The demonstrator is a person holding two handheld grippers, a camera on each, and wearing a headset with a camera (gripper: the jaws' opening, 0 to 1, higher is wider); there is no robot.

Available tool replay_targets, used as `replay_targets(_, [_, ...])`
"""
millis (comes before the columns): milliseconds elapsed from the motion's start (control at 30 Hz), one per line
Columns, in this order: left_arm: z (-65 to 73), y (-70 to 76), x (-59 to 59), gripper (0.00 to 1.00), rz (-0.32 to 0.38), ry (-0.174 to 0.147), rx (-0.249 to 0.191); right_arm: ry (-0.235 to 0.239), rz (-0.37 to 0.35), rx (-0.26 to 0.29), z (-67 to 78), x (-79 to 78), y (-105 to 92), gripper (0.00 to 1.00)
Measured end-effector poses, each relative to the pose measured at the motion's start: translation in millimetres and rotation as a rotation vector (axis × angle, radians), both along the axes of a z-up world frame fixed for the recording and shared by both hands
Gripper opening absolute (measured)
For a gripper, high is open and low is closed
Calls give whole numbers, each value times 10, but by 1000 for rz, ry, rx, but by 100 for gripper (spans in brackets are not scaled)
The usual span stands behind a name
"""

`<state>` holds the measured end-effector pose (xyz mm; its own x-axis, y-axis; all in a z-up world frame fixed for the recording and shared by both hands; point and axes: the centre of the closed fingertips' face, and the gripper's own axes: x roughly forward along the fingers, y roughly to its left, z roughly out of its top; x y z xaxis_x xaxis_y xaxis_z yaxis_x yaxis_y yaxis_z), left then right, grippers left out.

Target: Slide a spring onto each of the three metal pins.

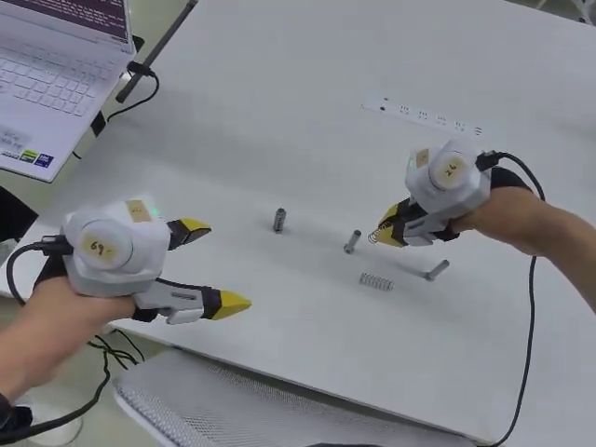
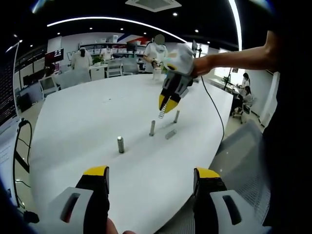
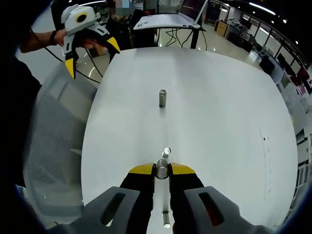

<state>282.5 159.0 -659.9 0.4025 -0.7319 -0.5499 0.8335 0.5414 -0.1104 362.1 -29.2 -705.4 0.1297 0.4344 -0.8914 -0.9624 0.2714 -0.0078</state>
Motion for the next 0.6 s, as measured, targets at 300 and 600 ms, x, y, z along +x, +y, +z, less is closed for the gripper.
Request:
replay_targets(300, [10, 10, 21, 66, 16, 3, -7, 3, 23, -5, 9, 7, 92, 9])
replay_targets(600, [8, 61, 32, 66, 29, 5, -4, 8, 43, -15, -21, 34, 138, 9])
